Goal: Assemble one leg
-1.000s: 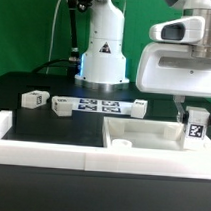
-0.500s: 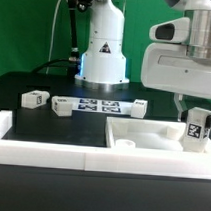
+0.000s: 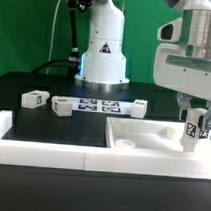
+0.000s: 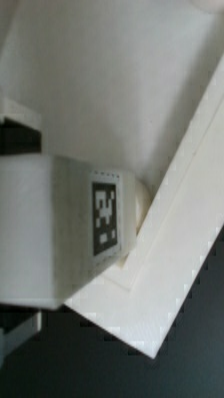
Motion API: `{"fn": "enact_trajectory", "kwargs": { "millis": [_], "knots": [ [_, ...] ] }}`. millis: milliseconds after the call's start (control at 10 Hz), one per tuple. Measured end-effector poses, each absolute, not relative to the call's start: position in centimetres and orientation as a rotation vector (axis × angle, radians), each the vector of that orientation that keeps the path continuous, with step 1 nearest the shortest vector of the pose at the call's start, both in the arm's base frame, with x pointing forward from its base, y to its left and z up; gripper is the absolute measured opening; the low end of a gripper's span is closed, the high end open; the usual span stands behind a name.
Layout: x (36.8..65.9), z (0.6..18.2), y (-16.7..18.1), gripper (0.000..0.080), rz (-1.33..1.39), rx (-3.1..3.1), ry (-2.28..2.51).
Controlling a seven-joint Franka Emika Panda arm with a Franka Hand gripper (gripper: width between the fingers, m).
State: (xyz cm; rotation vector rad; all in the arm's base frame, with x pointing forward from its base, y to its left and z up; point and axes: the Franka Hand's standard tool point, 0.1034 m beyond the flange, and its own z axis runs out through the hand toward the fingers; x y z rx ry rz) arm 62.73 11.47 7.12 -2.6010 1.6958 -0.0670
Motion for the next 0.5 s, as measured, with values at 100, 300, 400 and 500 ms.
{"fn": "enact_trajectory", "kwargs": {
  "millis": [100,300,400,500],
  "knots": [
    [62.73,7.12,11.5,0.0404,-0.068,-2.624,1.66],
    [62.77,7.12,11.51,0.0538,-0.074,-2.682,1.564],
    [62.71,7.11,11.74,0.0626,-0.074,-2.734,1.475],
    [62.65,7.09,12.02,0.0642,-0.075,-2.811,1.327]
  ]
}}
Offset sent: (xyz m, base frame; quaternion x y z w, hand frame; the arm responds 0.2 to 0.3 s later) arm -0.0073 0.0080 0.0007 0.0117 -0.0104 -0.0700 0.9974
